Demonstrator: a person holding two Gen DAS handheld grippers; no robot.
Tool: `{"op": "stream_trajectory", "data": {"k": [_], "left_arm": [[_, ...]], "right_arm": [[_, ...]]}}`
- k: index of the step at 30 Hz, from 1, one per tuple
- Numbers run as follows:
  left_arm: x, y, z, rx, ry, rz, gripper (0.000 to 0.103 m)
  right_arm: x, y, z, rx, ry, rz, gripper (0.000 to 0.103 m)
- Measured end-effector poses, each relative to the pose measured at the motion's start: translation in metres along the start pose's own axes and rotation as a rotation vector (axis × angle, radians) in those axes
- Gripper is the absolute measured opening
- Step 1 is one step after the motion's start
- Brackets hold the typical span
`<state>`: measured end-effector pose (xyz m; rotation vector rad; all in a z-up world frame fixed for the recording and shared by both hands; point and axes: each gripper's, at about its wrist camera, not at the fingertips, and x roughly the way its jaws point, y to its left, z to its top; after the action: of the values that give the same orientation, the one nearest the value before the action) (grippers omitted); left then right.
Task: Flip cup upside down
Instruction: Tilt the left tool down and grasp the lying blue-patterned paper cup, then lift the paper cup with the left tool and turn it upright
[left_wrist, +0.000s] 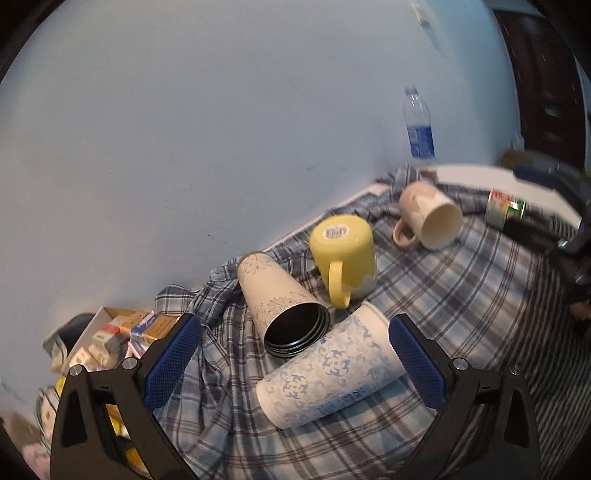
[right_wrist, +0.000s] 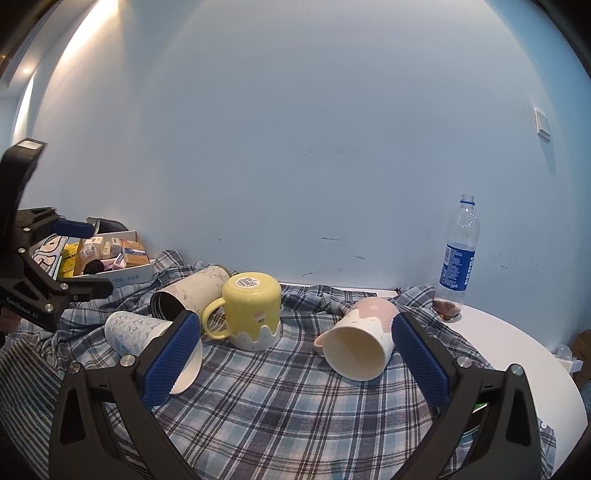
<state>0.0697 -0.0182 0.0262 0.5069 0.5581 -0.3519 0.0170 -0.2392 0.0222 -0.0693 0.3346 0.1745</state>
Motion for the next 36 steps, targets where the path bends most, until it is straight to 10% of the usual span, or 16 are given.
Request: {"op": "stream_trajectory", "data": {"k": [3,10,19,26,32,36], "left_arm": [[0.019,-0.014,0.008,0.171,0.019,0.112,0.103],[0.04,-0.044,-0.011,0.486,0.133,-0.062,0.088],[0.083,-0.053,-0.032,0.564,0.362,-0.208,0.087],[0.126,-0.062,-0.028,0.546,0.485,-0.204,0.086],[0.119,-0.058,-0.013,0.347,0.452,-0.245,0.078],[0.108,-0.063,-0.006,0.159,0.47,-0.126,0.078]], "right_arm": [[-0.001,0.001,0.0,-0.007,-0.005,-0.006,0.103],[0.0,0.001,-0.001,-0.013,0.008,0.009,0.103],[0.002,0.001,-0.002,-0.006,0.029,0.017,0.103],[0.004,0.0,-0.003,-0.001,0.039,0.015,0.103],[0.005,0.002,-0.003,-0.009,0.047,0.014,0.103],[0.002,-0.001,-0.002,0.0,0.036,0.009,0.103]]}}
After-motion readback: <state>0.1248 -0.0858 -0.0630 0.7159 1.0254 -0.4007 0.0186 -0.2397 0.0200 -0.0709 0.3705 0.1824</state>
